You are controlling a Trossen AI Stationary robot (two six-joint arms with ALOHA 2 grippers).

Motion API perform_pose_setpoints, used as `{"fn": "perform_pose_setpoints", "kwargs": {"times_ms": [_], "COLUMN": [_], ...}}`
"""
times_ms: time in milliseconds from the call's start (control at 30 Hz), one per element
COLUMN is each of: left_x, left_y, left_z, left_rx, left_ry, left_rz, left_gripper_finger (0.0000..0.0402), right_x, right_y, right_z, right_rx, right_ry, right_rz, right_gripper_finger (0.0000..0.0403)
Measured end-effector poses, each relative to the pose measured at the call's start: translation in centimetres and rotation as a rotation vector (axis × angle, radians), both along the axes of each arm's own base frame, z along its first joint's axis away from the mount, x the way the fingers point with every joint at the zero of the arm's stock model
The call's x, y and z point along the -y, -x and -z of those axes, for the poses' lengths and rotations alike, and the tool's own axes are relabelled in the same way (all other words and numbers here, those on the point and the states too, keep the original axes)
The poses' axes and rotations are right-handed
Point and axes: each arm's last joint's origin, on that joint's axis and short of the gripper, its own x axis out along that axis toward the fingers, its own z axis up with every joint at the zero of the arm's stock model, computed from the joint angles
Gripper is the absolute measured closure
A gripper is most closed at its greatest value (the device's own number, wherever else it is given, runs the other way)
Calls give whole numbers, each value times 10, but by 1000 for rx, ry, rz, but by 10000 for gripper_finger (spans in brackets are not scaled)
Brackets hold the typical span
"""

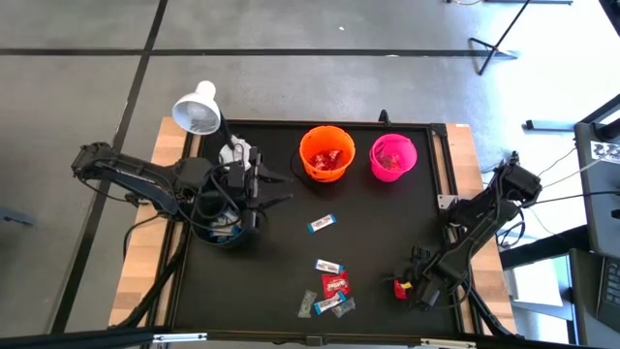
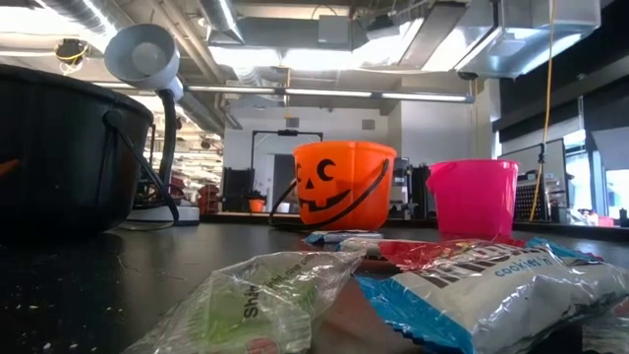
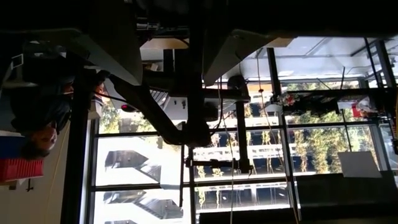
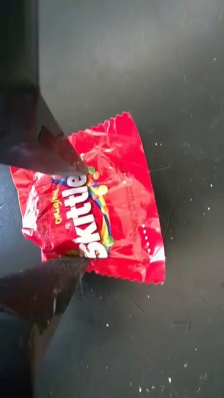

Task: Sort candy
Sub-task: Put the red candy into the orange bucket

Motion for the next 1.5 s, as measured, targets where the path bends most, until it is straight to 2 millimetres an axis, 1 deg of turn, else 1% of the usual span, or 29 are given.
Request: {"fn": "perform_pose_setpoints", "kwargs": {"times_ms": [100, 233, 400, 533, 800, 933, 1000, 1133, 1267, 1367, 1500], "left_x": [0, 0, 0, 0, 0, 0, 0, 0, 0, 0, 0], "left_y": [0, 0, 0, 0, 0, 0, 0, 0, 0, 0, 0], "left_z": [2, 2, 2, 3, 2, 2, 2, 2, 2, 2, 2], "left_rx": [-17, -25, -25, -25, -25, -25, -25, -25, -25, -25, -25], "left_ry": [-3, -4, -4, -4, -4, -5, -5, -5, -5, -5, -4], "left_rz": [1, 1, 0, 0, 0, 0, 0, -1, 0, 0, -2], "left_gripper_finger": [244, 244, 244, 244, 244, 244, 244, 244, 244, 244, 244], "right_x": [-2, -7, -14, -16, -17, -16, -15, -8, 6, 22, 49], "right_y": [-1, -5, -11, -14, -15, -16, -20, -34, -54, -71, -92], "right_z": [-3, -11, -25, -33, -40, -46, -51, -62, -77, -91, -112], "right_rx": [-2, 0, 25, 47, 54, 76, 108, 200, 326, 406, 486], "right_ry": [-6, -7, 6, 23, 49, 93, 126, 203, 339, 472, 685], "right_rz": [-3, -17, -43, -58, -59, -56, -51, -27, 38, 79, 147], "right_gripper_finger": [210, 254, 294, 317, 361, 370, 370, 369, 369, 368, 367]}}
